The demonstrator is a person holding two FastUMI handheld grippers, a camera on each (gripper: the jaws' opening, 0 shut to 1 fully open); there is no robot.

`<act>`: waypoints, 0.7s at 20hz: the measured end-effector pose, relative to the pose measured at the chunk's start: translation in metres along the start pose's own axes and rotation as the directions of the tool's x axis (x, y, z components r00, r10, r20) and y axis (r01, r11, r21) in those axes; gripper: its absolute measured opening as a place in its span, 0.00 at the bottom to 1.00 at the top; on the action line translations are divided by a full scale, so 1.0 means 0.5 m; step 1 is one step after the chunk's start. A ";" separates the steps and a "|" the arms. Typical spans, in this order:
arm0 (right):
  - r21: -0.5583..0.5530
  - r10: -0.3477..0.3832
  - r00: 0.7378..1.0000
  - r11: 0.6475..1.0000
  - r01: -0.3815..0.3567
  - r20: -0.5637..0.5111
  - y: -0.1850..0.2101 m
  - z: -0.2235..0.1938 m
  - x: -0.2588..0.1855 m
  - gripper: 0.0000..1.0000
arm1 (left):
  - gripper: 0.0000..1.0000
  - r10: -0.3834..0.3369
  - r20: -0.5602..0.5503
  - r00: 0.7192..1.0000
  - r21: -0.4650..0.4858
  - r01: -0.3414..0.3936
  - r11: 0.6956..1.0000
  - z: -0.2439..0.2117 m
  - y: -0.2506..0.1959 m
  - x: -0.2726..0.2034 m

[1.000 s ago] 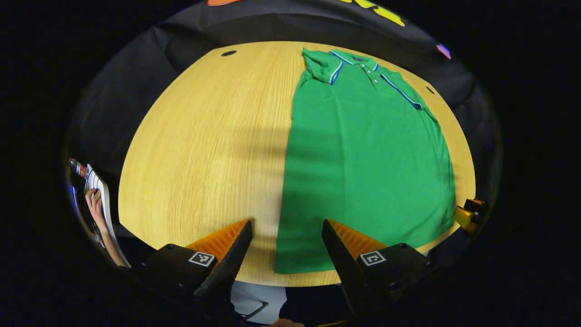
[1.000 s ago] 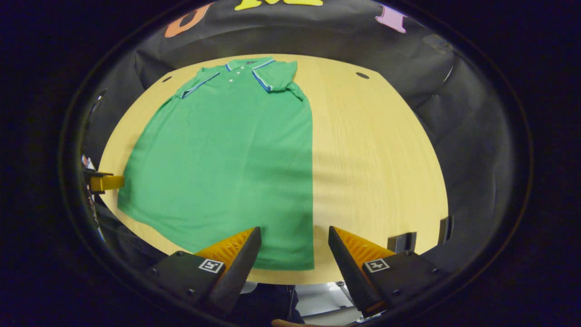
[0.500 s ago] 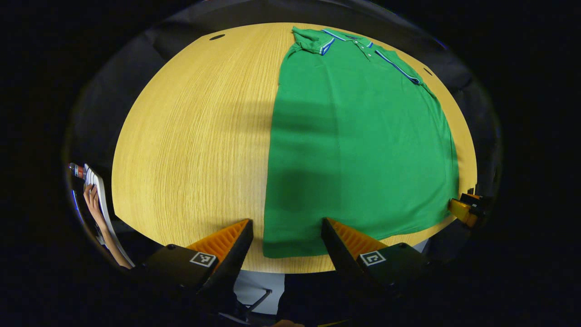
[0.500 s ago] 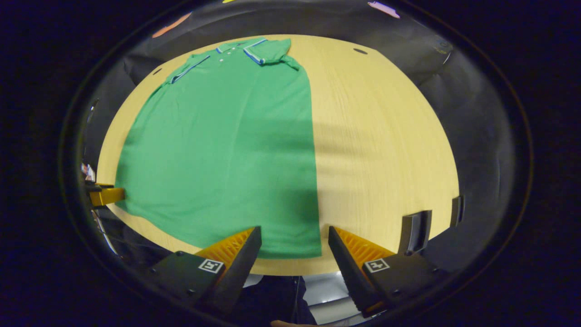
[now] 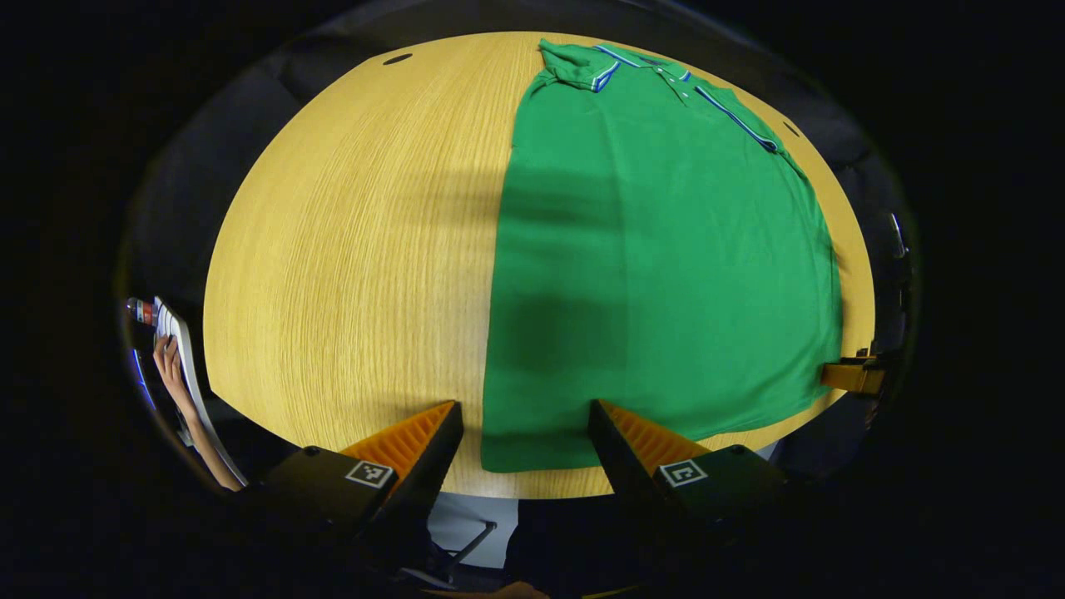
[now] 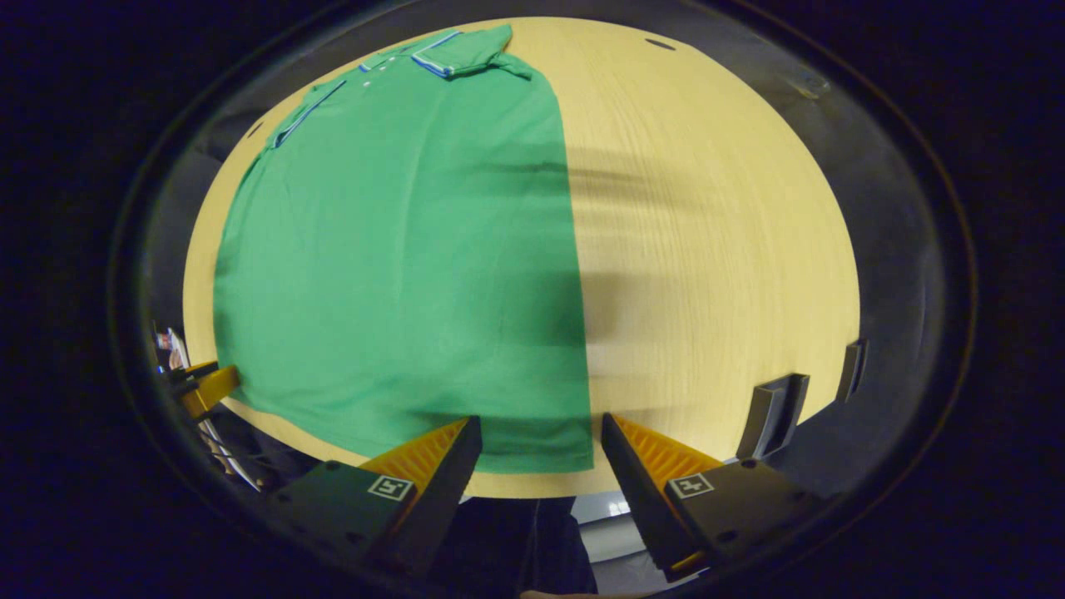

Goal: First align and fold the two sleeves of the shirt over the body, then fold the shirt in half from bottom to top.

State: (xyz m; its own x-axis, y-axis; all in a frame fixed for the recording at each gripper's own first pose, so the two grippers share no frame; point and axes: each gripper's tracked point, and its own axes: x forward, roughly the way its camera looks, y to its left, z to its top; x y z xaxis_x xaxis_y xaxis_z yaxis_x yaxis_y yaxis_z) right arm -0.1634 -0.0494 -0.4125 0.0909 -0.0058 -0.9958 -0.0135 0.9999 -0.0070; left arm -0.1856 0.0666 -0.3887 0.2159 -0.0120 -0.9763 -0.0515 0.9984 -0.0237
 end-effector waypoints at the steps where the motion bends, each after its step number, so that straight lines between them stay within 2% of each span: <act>1: -0.002 0.001 1.000 1.000 -0.001 0.005 0.000 0.000 0.001 0.95 | 1.00 0.000 -0.010 1.000 0.005 0.000 1.000 0.000 0.000 0.001; 6: 0.004 0.000 1.000 1.000 0.000 0.008 0.000 0.000 0.001 0.95 | 0.99 -0.003 -0.078 0.997 0.036 0.006 0.999 0.003 -0.008 0.004; 11: -0.002 0.000 1.000 1.000 0.000 -0.004 -0.001 0.001 0.002 0.95 | 0.87 -0.006 -0.138 0.990 0.033 0.010 0.999 0.006 -0.015 0.005; 12: -0.001 0.001 1.000 1.000 -0.001 -0.005 0.001 0.003 -0.001 0.87 | 0.85 -0.007 -0.134 0.991 0.031 0.011 0.999 0.006 -0.016 0.004; 13: -0.001 0.001 1.000 1.000 -0.001 -0.001 0.003 0.005 0.003 0.74 | 0.77 -0.010 -0.126 0.992 0.018 0.012 1.000 0.010 -0.020 0.002; 14: 0.009 0.005 1.000 1.000 -0.004 -0.001 0.007 0.006 0.003 0.60 | 0.75 -0.016 -0.119 0.993 0.022 0.018 1.000 0.010 -0.026 0.000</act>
State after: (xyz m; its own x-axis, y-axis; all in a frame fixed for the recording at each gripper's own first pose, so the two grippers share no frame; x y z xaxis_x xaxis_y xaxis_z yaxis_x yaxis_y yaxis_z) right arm -0.1603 -0.0460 -0.4137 0.0900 -0.0013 -0.9959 -0.0048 1.0000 -0.0017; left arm -0.1802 0.0537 -0.3873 0.0996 -0.0341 -0.9944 -0.0264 0.9990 -0.0369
